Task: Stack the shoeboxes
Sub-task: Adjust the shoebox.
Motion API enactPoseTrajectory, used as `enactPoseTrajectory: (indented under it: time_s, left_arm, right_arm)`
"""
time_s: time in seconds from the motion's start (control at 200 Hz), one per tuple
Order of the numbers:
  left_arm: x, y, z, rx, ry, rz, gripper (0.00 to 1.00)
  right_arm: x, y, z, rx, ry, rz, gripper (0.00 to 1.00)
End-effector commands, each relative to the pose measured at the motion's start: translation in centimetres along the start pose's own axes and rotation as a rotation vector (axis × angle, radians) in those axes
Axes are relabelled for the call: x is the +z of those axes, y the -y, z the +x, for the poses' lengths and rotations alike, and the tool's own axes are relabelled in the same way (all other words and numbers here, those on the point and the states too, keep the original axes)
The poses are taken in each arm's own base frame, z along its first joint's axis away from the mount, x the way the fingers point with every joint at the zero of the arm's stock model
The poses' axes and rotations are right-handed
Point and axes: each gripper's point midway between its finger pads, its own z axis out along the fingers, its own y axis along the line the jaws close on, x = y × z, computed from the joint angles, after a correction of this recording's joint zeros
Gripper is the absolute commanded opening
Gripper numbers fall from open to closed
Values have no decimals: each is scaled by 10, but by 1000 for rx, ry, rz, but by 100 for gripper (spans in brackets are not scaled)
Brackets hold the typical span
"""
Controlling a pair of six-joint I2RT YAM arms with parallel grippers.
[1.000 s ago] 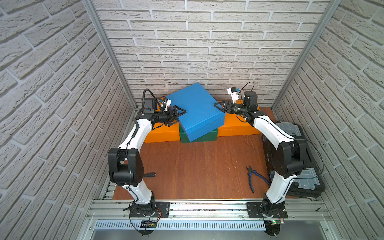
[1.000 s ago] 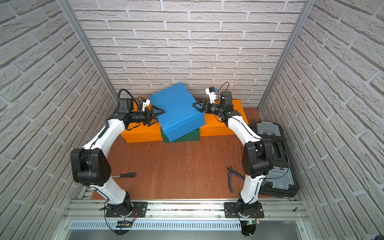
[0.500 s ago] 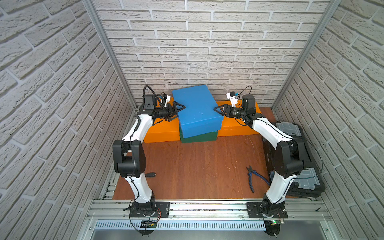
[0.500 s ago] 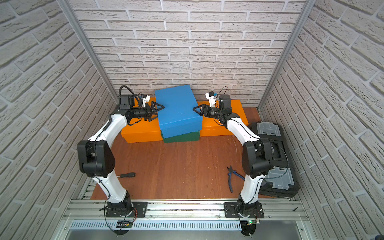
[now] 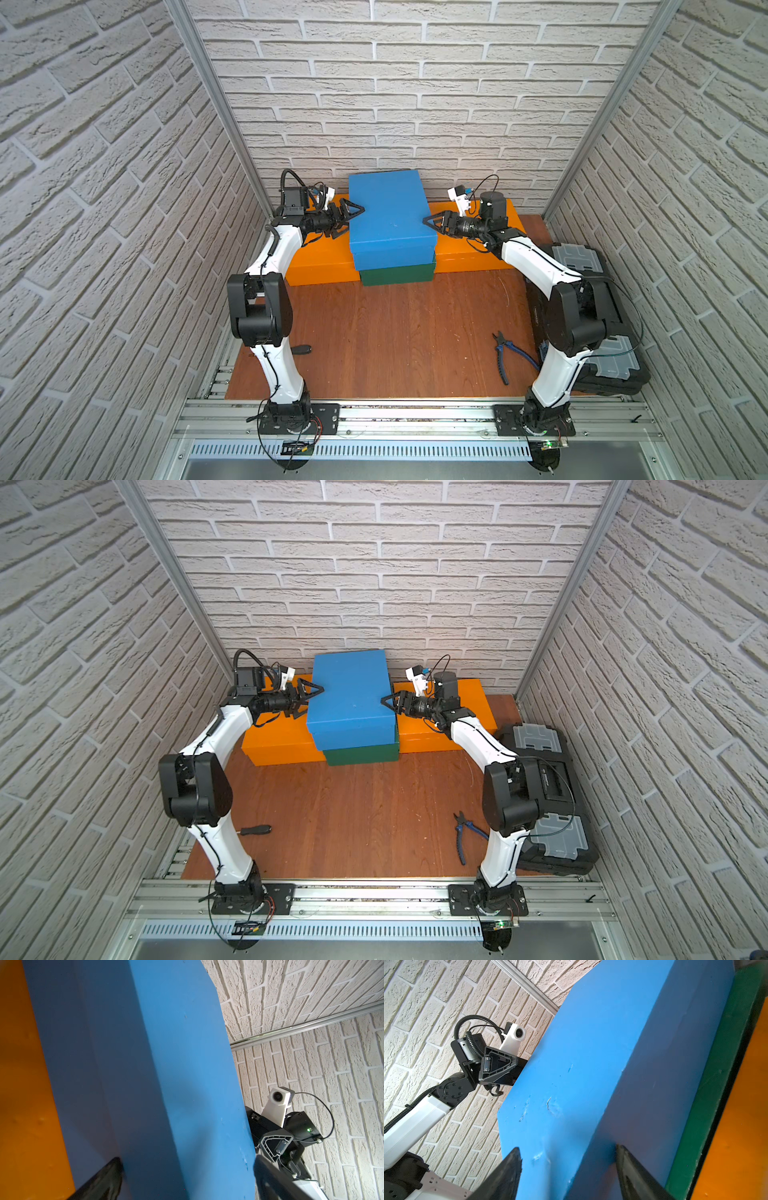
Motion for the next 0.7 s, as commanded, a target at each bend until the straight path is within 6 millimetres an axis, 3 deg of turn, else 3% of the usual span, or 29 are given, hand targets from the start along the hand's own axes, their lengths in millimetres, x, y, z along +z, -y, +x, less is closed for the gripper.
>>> enactPoseTrajectory:
  time_s: [0.0,0.225,0.36,0.695]
  left_arm:
    - [10,13,4,29,-37,66,98]
    - [4,12,5,31,-26,44,98]
    - [1,9,5,29,-14,31,98]
    - [10,15,-4,34,-6,59,98]
  right_arm:
    - [11,-16,15,-39,-50,-55,73]
    - [1,-2,-1,-15,3,-12,76]
    - [-2,-4,-9,-19,24,-19,77]
    - [-7,0,-14,-19,26,3,78]
